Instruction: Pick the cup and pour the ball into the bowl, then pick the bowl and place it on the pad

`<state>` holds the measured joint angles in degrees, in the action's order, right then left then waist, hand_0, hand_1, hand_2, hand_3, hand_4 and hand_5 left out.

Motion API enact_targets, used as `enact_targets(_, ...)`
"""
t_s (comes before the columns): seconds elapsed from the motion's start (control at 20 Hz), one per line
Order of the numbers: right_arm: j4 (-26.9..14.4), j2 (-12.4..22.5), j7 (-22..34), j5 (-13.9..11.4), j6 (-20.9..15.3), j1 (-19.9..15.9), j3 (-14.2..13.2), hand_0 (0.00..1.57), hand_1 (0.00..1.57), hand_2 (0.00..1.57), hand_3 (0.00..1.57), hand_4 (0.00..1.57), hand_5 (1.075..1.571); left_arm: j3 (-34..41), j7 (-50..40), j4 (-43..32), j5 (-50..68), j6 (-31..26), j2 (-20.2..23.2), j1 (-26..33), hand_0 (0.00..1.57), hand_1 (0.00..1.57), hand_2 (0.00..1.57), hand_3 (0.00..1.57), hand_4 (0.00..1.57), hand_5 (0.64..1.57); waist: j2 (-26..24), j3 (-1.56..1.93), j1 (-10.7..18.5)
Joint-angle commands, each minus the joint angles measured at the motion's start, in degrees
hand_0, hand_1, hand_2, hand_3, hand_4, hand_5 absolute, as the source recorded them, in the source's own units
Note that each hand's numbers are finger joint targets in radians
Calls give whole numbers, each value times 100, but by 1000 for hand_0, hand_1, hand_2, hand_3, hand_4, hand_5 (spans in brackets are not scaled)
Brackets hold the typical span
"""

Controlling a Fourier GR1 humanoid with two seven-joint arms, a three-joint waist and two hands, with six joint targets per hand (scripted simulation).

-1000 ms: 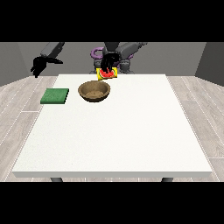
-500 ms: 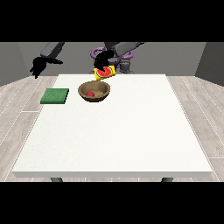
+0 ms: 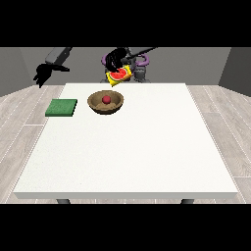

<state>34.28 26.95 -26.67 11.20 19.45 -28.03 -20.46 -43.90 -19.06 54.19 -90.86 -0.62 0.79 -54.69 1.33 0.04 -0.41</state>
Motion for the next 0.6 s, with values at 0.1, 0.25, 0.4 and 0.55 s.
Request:
enact_targets(0.1,-110,-298,120,104,138,-51,65,0,0,0,0,460,1556,504,269,177,3,153,102,-68,1526,1526,1571,1571,1201,1462,252,-3,139)
enact_targets(0.25,-283,20,466,235,93,52,-152,0,0,0,0,482,1561,1209,78,960,1029,772,-65,618,0,0,1571,1571,1273,1452,-82,-20,720)
enact_targets(0.4,-237,-175,450,263,-173,76,-183,0,0,0,0,470,1557,2048,284,1244,1706,1285,325,748,415,415,1571,1571,998,1565,-4,-30,997)
enact_targets(0.55,-57,-283,367,273,-377,16,-191,0,0,0,0,470,1557,2663,634,1330,2562,1639,423,1223,370,370,1571,1571,864,1568,174,-32,1055)
